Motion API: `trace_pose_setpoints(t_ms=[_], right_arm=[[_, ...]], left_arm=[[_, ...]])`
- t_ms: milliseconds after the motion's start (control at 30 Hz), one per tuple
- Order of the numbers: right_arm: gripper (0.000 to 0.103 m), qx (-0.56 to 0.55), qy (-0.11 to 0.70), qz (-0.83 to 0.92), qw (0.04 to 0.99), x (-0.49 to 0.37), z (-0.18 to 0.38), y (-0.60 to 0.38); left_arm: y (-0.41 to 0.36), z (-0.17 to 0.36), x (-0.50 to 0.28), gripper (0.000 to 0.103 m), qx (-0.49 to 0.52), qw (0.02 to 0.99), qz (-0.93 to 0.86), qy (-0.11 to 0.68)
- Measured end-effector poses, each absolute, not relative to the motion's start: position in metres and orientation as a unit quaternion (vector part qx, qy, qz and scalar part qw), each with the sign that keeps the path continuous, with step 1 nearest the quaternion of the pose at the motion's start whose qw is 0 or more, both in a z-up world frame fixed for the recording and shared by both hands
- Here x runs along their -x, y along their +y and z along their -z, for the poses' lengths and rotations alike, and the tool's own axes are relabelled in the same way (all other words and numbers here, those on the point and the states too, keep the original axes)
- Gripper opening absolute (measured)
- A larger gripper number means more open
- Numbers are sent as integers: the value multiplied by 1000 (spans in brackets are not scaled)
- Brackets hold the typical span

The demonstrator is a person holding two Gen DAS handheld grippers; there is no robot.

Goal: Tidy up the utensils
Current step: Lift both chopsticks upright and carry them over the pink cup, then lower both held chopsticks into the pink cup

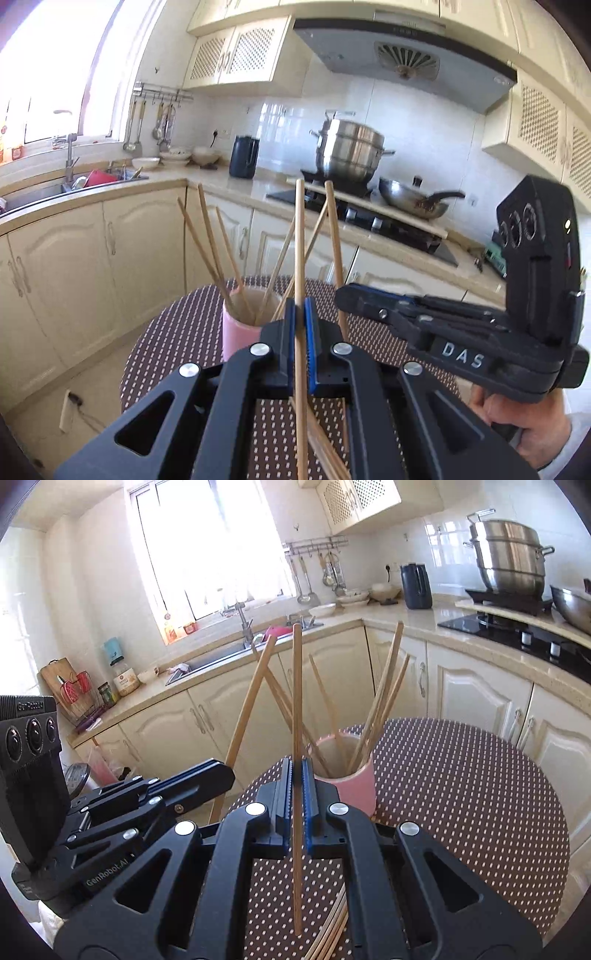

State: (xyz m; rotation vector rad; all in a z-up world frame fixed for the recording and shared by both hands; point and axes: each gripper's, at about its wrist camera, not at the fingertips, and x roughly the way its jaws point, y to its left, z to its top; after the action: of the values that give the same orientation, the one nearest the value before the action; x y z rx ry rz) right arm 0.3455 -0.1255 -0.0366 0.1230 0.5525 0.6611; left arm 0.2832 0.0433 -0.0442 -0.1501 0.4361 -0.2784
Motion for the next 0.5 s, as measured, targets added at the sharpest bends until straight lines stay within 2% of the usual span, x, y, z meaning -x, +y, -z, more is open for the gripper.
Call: trace_pose_setpoints(t_ms=[500], right_arm=[[6, -83, 129, -296, 943, -391, 7, -120]], left_arm=[[53, 38, -350, 6, 116, 988, 86, 48]])
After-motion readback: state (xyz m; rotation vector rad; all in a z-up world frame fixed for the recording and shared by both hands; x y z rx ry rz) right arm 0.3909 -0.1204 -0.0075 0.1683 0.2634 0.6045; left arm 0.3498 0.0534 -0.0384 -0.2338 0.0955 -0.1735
